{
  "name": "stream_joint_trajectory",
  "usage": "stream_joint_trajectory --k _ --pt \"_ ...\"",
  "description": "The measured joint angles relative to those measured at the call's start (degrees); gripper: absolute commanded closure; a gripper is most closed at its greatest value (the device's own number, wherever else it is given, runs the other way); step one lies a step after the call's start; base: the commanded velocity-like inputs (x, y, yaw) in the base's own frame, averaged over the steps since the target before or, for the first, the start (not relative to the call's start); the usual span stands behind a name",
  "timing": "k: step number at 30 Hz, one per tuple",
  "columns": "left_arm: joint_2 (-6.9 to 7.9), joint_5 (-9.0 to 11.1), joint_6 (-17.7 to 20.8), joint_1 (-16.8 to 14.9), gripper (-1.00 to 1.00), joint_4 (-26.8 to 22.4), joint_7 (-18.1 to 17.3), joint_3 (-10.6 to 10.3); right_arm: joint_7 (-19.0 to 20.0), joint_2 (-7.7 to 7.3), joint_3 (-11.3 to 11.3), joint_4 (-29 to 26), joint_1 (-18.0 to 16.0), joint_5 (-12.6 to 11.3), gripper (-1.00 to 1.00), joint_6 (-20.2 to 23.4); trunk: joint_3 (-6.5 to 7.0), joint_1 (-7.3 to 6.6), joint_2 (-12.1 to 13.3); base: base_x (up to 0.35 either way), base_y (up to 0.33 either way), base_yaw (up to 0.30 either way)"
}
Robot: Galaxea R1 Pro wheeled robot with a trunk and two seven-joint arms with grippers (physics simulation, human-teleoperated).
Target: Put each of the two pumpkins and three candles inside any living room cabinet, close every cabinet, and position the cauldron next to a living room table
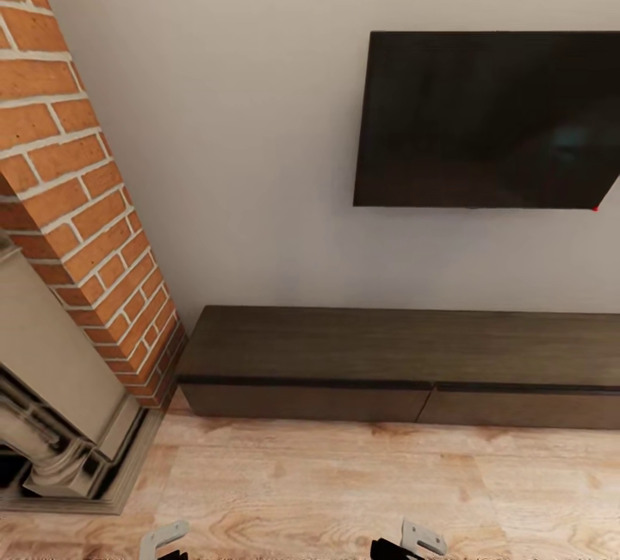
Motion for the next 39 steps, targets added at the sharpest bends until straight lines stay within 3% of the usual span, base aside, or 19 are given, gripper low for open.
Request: stream_joint_trajectory --k 22,31,35,39 --pt "-0.07 0.01 0.00 0.00 -1.00 0.00 -0.03 0.00 0.08 -0.10 0.09 0.00 0.00 0.00 -1.00 0.24 1.90 -4.83 8.82 0.000 0.000 0.000" --pt "0.09 0.04 0.00 0.07 -1.00 0.01 0.00 0.00 0.12 -0.11 0.31 0.07 0.00 -0.02 -1.00 -0.05 3.34 -6.81 12.43 0.000 0.000 0.000" --pt "0.45 0.00 -0.27 1.31 -1.00 0.67 0.29 0.02 -0.07 -0.85 0.28 1.30 1.03 -0.13 -1.00 -0.09 4.05 -7.69 14.04 0.000 0.000 0.000" --pt "1.14 -0.36 -0.63 4.06 -1.00 1.08 0.39 -0.05 -0.20 -2.83 0.28 3.20 2.95 -0.17 -1.00 -0.20 4.77 -8.57 15.64 0.000 0.000 0.000"
